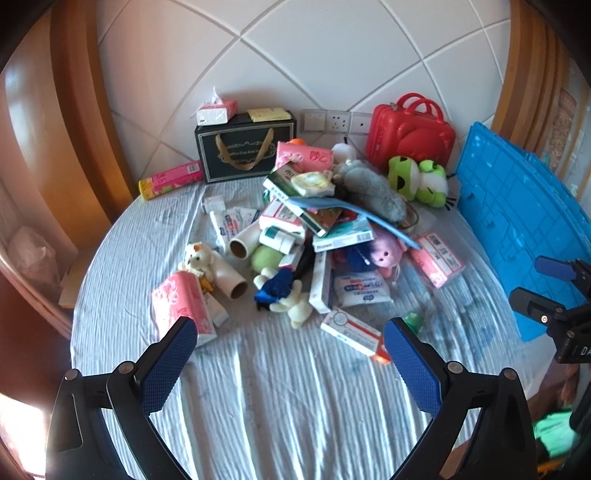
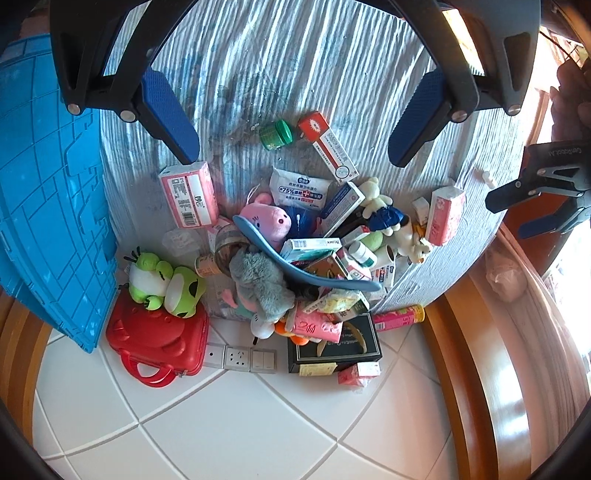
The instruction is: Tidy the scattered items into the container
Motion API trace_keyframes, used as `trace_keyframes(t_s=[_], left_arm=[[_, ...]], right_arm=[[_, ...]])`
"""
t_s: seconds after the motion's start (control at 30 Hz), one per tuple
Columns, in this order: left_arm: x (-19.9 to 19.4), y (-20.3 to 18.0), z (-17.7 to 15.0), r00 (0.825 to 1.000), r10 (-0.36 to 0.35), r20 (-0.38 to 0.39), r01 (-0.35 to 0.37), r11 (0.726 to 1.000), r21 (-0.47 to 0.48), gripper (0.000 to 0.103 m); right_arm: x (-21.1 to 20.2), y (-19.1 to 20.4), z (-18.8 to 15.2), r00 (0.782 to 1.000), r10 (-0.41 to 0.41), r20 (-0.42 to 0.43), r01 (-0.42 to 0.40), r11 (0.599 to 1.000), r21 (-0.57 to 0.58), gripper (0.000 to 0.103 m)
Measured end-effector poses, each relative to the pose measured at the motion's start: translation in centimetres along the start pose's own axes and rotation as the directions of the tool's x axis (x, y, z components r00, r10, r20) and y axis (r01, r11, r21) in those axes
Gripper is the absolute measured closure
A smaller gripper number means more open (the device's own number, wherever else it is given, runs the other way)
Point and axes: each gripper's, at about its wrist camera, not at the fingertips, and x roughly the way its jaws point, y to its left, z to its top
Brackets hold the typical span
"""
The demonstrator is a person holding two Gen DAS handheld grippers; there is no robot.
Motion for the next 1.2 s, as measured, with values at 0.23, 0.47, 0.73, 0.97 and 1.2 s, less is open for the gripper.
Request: trace_keyframes(t_s=[0.23, 0.47, 0.73, 0.97, 1.2], left_arm=[[5.8, 6.0, -1.3, 0.995, 0.093, -0.039, -0.096, 0.993, -0.063, 0.001], [12.4, 12.4, -1.9, 0.990, 0.119, -0.077, -0.128, 0.983, -0.131, 0.001], [18.9, 15.8, -3.0, 0.983, 0.103, -0.155, -0.129, 0.977, -0.171, 0.001], [22.5, 16.9, -4.0, 0.972, 0.099, -0.215, -0.142, 0.970, -0.196, 0.001], [24.1, 17.1, -4.1, 0.969, 0.082, -0.232, -0.131, 0.970, -0.207, 0.001]], right_arm=[[4.9, 2.5, -1.2, 0.997, 0.047, -0.057, -0.050, 0.997, -0.053, 0.000], [10.6, 5.9, -2.7, 0.988, 0.077, -0.131, -0.095, 0.986, -0.134, 0.000], [17.9, 8.6, -3.8, 0.974, 0.064, -0.215, -0.106, 0.976, -0.192, 0.000], [23.3, 9.5, -5.3, 0.965, 0.071, -0.253, -0.131, 0.965, -0.229, 0.000], [27.1, 9.1, -5.8, 0.953, 0.042, -0.300, -0.120, 0.961, -0.249, 0.000]])
